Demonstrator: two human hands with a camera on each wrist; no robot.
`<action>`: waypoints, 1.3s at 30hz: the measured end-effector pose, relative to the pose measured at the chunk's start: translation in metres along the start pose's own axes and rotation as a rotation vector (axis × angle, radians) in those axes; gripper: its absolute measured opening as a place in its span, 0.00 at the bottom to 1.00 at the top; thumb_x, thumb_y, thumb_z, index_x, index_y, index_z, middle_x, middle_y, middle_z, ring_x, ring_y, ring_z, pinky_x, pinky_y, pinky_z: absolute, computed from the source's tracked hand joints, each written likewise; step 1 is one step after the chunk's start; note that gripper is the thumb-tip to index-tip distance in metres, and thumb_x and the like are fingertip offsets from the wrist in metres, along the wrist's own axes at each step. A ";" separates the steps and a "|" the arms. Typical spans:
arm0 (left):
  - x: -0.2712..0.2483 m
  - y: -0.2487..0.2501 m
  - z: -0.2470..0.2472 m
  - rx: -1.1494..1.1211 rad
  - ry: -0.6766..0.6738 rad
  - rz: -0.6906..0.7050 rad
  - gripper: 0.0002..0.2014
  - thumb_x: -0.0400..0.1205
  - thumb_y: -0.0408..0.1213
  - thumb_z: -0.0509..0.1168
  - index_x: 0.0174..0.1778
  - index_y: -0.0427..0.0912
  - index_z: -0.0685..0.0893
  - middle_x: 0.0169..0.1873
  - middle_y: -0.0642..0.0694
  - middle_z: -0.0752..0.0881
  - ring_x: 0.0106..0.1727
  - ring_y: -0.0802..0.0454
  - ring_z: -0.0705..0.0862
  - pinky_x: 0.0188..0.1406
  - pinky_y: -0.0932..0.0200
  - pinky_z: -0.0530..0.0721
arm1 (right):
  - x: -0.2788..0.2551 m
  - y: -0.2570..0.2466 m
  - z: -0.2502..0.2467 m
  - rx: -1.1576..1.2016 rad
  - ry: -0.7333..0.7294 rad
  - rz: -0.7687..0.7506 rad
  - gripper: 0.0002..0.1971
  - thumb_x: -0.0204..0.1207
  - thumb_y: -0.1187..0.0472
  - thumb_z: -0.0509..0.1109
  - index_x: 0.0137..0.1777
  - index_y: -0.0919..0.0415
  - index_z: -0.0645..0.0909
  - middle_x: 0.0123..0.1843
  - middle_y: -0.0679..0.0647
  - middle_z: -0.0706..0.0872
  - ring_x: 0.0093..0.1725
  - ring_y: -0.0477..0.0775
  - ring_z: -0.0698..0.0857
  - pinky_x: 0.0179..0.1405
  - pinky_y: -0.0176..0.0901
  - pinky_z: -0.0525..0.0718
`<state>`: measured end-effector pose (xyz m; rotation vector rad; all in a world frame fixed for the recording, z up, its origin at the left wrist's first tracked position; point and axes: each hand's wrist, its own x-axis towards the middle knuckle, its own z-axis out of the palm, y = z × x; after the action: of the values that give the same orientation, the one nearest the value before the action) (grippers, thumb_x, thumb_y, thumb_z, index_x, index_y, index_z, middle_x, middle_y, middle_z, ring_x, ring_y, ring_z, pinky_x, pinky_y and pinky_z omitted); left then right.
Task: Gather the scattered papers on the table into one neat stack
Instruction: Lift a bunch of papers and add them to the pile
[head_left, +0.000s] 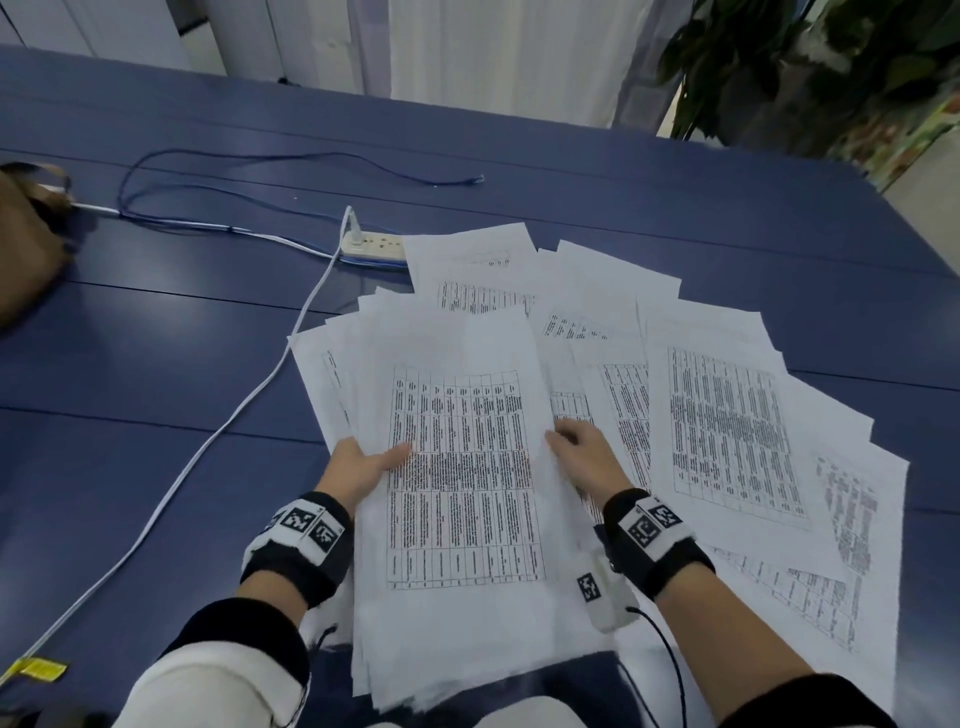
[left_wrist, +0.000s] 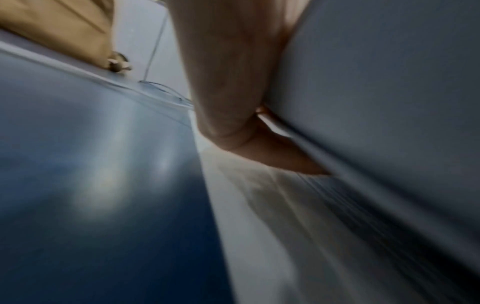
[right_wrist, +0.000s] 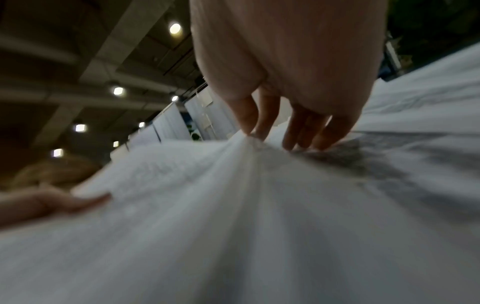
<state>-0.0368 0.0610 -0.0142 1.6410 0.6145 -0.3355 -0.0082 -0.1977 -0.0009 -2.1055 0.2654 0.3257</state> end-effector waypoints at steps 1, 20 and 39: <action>-0.001 0.000 -0.005 -0.026 -0.015 0.006 0.36 0.66 0.49 0.78 0.64 0.31 0.78 0.61 0.38 0.84 0.61 0.42 0.82 0.66 0.47 0.77 | 0.004 0.007 -0.004 -0.124 0.067 -0.029 0.14 0.81 0.62 0.61 0.64 0.63 0.79 0.69 0.65 0.75 0.69 0.64 0.76 0.70 0.56 0.74; 0.013 0.018 -0.013 0.007 -0.162 0.011 0.29 0.73 0.46 0.73 0.65 0.37 0.70 0.64 0.48 0.74 0.70 0.49 0.72 0.74 0.50 0.65 | 0.018 0.019 0.008 -0.739 0.032 0.124 0.36 0.80 0.39 0.53 0.83 0.53 0.46 0.84 0.62 0.36 0.83 0.61 0.36 0.77 0.70 0.39; -0.001 0.020 -0.020 -0.082 -0.233 -0.036 0.26 0.80 0.35 0.66 0.72 0.29 0.70 0.71 0.39 0.76 0.73 0.45 0.72 0.68 0.59 0.64 | -0.011 0.011 -0.025 -0.133 -0.112 0.215 0.09 0.77 0.53 0.68 0.43 0.58 0.75 0.41 0.51 0.80 0.40 0.50 0.79 0.40 0.41 0.75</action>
<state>-0.0282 0.0786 0.0063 1.4877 0.4755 -0.5137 -0.0190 -0.2242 0.0071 -2.1841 0.4151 0.6015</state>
